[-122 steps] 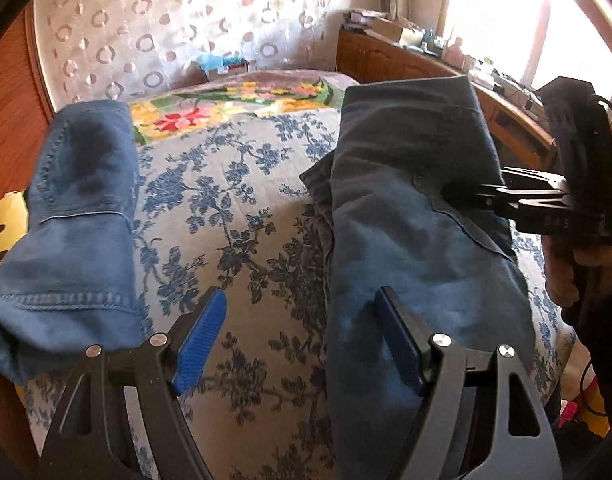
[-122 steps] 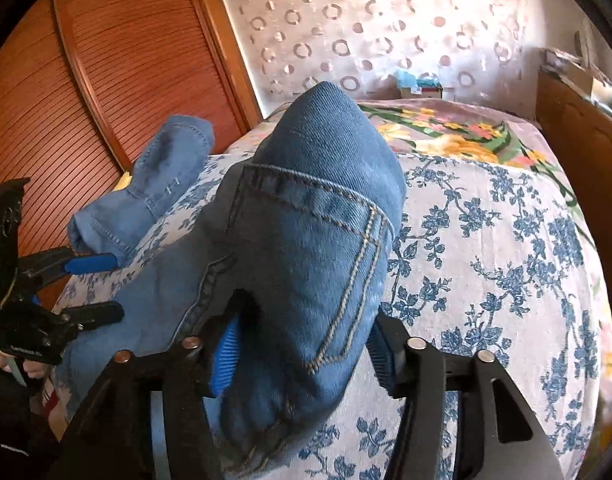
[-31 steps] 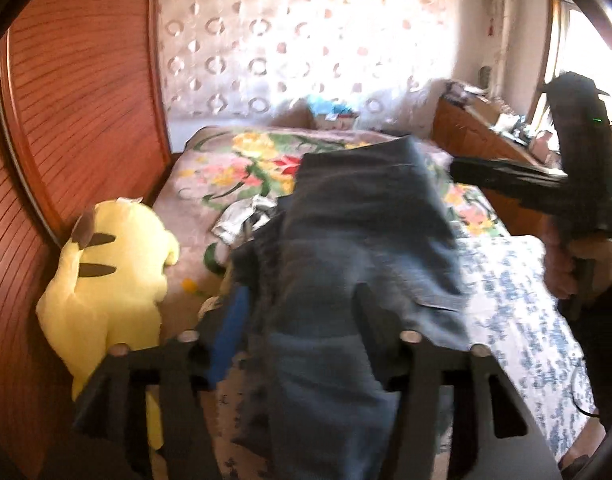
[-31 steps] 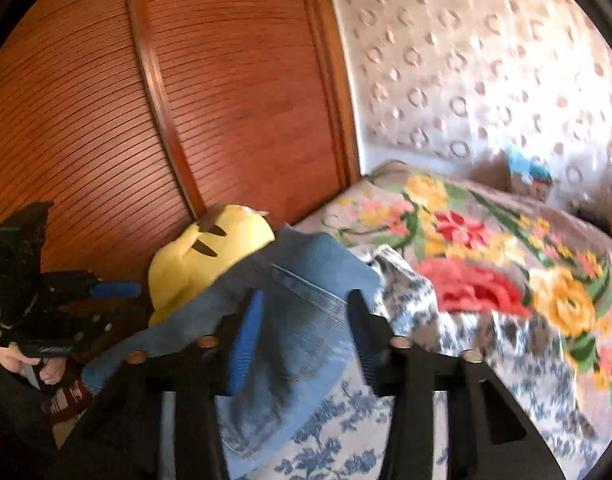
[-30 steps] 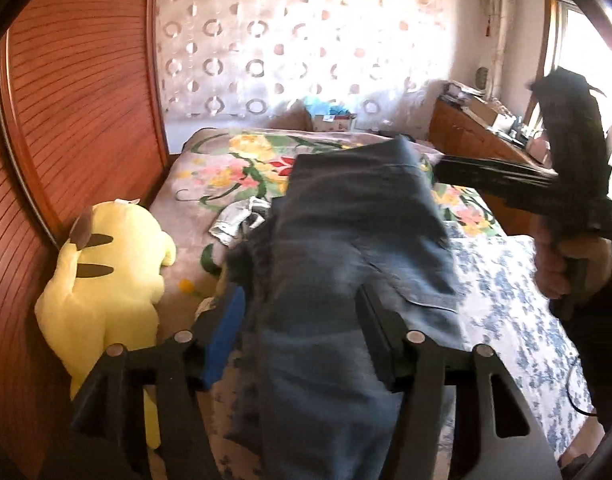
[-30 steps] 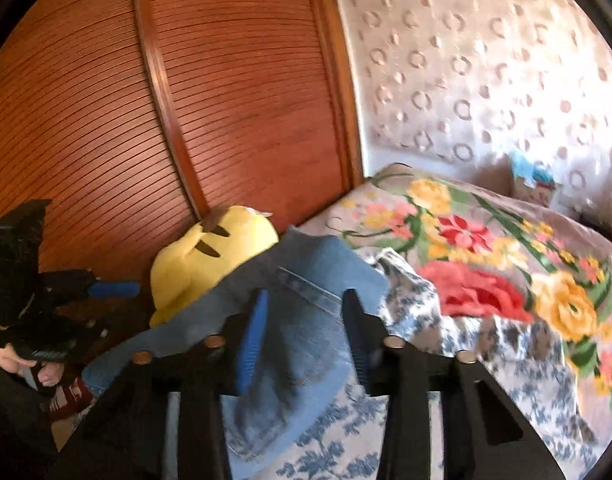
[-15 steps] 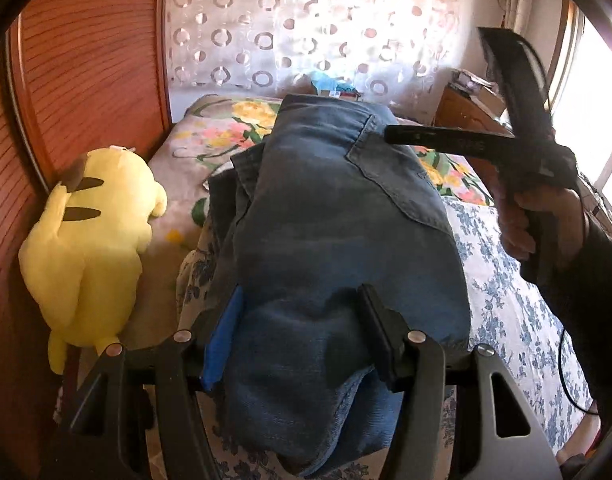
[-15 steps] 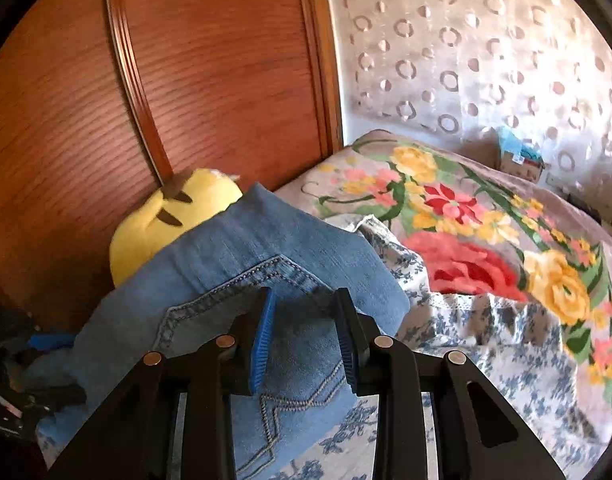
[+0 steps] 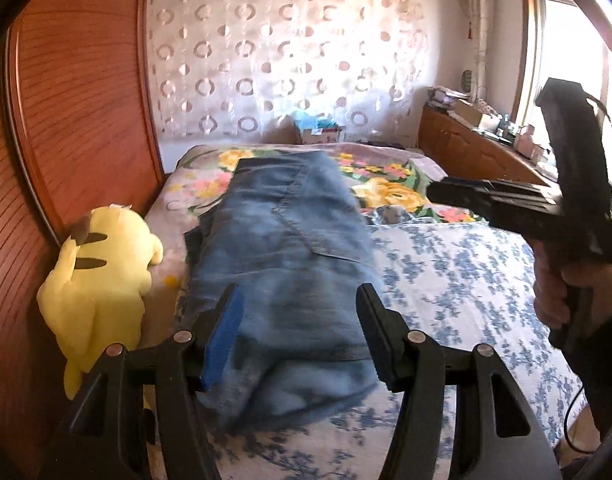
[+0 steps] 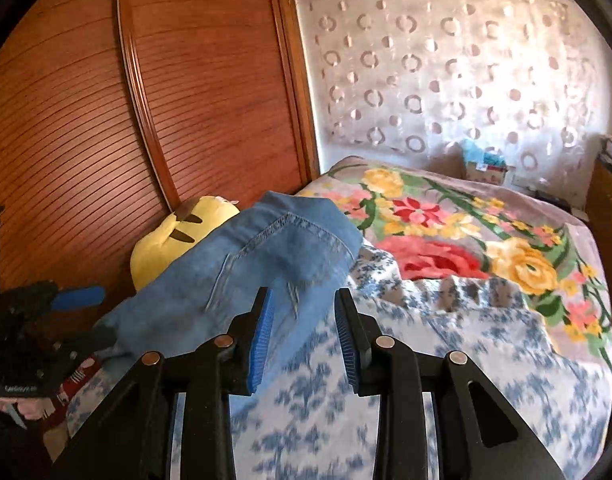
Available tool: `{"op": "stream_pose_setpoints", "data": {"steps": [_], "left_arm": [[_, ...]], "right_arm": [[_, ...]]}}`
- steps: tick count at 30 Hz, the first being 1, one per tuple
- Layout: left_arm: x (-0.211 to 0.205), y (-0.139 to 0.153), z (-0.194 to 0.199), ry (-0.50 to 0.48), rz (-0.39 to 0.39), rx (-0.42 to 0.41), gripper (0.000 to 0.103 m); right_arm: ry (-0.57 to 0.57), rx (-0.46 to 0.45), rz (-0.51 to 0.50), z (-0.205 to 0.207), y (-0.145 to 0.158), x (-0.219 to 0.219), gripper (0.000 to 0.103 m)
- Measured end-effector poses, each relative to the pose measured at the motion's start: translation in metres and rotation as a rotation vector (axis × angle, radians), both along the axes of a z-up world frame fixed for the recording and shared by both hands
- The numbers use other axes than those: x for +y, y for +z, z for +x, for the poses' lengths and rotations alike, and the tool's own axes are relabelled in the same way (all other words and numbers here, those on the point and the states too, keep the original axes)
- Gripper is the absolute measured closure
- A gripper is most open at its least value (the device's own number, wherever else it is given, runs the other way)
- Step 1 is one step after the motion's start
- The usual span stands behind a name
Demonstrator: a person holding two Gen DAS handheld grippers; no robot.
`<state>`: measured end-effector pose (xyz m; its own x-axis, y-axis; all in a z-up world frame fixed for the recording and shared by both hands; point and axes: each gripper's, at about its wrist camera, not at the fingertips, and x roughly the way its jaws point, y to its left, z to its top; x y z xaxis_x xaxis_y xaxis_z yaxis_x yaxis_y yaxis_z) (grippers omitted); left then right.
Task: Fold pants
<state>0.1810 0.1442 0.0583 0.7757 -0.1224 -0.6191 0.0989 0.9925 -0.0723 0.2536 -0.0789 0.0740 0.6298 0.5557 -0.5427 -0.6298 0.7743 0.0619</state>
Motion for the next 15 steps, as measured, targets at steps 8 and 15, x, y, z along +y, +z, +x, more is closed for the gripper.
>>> {"op": "stream_pose_setpoints", "data": {"steps": [8, 15], "left_arm": [[-0.038, 0.012, -0.031, -0.066, -0.02, -0.069, 0.025], [-0.066, 0.019, -0.061, -0.096, -0.011, -0.123, 0.02]], "right_arm": [[-0.076, -0.052, 0.023, -0.086, 0.005, -0.052, 0.064], [-0.135, -0.09, 0.025, -0.143, 0.007, -0.073, 0.058]]}}
